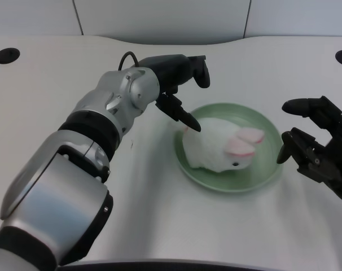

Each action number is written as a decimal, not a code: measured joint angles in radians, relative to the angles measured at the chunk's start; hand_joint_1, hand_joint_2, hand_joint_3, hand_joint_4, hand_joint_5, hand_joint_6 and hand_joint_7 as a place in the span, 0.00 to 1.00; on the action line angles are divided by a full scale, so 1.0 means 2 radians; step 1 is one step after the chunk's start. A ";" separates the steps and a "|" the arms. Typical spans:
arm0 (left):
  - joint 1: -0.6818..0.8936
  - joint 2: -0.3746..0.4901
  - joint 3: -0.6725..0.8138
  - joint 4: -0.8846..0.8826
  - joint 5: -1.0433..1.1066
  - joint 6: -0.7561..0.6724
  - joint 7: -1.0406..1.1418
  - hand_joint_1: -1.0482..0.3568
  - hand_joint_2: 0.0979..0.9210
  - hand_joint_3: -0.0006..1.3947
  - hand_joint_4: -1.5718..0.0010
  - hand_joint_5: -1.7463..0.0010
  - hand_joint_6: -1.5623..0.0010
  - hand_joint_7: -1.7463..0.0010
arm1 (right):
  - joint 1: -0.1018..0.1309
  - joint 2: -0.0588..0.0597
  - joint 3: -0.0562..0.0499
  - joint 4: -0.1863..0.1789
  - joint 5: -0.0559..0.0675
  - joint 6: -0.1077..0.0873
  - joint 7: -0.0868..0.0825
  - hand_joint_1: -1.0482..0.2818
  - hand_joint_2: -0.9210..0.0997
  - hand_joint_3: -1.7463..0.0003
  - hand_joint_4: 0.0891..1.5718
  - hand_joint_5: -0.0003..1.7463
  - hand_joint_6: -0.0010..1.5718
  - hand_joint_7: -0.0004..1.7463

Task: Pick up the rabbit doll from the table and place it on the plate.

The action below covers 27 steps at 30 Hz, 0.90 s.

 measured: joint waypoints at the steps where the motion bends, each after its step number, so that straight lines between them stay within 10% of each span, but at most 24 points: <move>1: 0.000 0.004 0.005 -0.002 -0.004 -0.005 0.000 0.09 0.90 0.00 1.00 0.14 1.00 0.20 | 0.000 0.000 -0.002 0.000 0.001 0.002 -0.002 0.50 0.27 0.59 0.38 1.00 0.36 0.76; 8: 0.010 0.050 0.082 -0.026 -0.089 -0.054 -0.026 0.17 0.95 0.01 1.00 0.19 1.00 0.26 | -0.009 0.001 -0.012 0.014 0.018 0.015 0.007 0.49 0.27 0.58 0.38 1.00 0.32 0.81; 13: 0.065 0.084 0.140 -0.054 -0.152 -0.104 -0.033 0.26 1.00 0.04 0.95 0.09 0.99 0.26 | -0.020 0.000 -0.017 0.024 0.018 0.016 0.009 0.50 0.25 0.59 0.38 1.00 0.32 0.81; 17: 0.130 0.108 0.182 -0.103 -0.206 -0.124 -0.060 0.35 0.99 0.02 0.69 0.15 0.87 0.26 | -0.027 0.000 -0.017 0.032 0.015 0.016 0.011 0.49 0.26 0.60 0.38 1.00 0.33 0.81; 27: 0.290 0.134 0.252 -0.284 -0.338 -0.080 -0.144 0.38 1.00 0.06 0.49 0.25 0.67 0.35 | -0.034 -0.004 -0.022 0.032 0.014 0.018 0.014 0.51 0.26 0.61 0.42 1.00 0.35 0.80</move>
